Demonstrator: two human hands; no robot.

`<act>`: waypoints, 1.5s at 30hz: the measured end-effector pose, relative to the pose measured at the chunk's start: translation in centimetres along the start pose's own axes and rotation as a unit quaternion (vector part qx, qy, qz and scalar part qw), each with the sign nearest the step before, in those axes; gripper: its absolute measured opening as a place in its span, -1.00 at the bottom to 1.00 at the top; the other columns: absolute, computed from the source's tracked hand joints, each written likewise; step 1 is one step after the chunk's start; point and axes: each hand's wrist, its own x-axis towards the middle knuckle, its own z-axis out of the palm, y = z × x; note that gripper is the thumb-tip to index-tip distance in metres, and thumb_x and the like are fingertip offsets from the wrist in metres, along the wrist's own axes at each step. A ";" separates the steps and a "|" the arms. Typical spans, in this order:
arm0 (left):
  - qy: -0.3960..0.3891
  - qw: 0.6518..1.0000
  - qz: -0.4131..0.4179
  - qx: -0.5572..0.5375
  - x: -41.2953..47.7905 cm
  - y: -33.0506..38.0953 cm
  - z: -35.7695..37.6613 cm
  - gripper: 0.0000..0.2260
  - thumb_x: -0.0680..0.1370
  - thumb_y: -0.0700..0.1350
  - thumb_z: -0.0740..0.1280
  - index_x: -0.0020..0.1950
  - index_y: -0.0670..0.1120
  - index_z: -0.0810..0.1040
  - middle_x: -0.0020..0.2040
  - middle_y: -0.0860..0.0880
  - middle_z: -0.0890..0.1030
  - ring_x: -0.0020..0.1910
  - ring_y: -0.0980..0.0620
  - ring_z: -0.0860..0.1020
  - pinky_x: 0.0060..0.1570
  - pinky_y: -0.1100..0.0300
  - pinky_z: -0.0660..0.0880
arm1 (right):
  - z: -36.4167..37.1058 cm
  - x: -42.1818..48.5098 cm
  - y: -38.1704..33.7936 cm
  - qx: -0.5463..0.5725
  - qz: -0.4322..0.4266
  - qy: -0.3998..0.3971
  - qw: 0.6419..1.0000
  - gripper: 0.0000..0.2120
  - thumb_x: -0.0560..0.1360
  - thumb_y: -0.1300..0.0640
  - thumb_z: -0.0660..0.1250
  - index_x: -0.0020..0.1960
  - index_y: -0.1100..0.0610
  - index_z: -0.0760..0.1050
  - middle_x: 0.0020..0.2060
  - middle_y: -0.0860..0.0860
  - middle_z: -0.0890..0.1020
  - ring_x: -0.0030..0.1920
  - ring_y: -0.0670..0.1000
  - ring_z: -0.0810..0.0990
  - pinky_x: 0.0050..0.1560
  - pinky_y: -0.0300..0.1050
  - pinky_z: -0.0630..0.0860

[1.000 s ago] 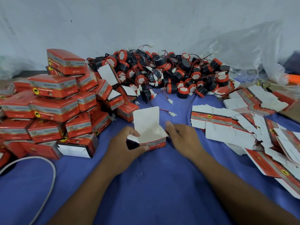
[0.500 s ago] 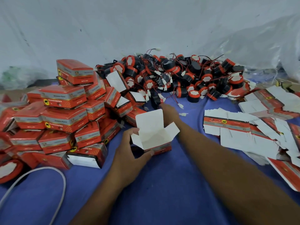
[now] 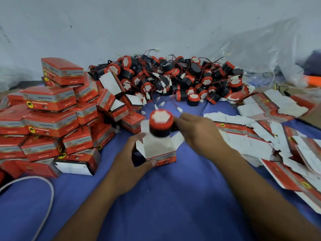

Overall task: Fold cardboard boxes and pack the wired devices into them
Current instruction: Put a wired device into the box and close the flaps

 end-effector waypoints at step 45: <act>0.006 0.995 0.029 0.095 0.3 -0.1 2.0 -0.58 0.50 0.14 0.28 0.32 0.25 0.25 0.23 0.11 0.49 0.17 0.12 0.50 0.02 0.29 0.47 | -4.5 -2.8 1.3 0.303 0.138 -0.290 0.897 -0.75 0.51 -0.03 0.48 0.18 -0.11 0.59 -0.21 -0.15 0.68 -0.28 -0.13 0.65 -0.22 -0.14 0.55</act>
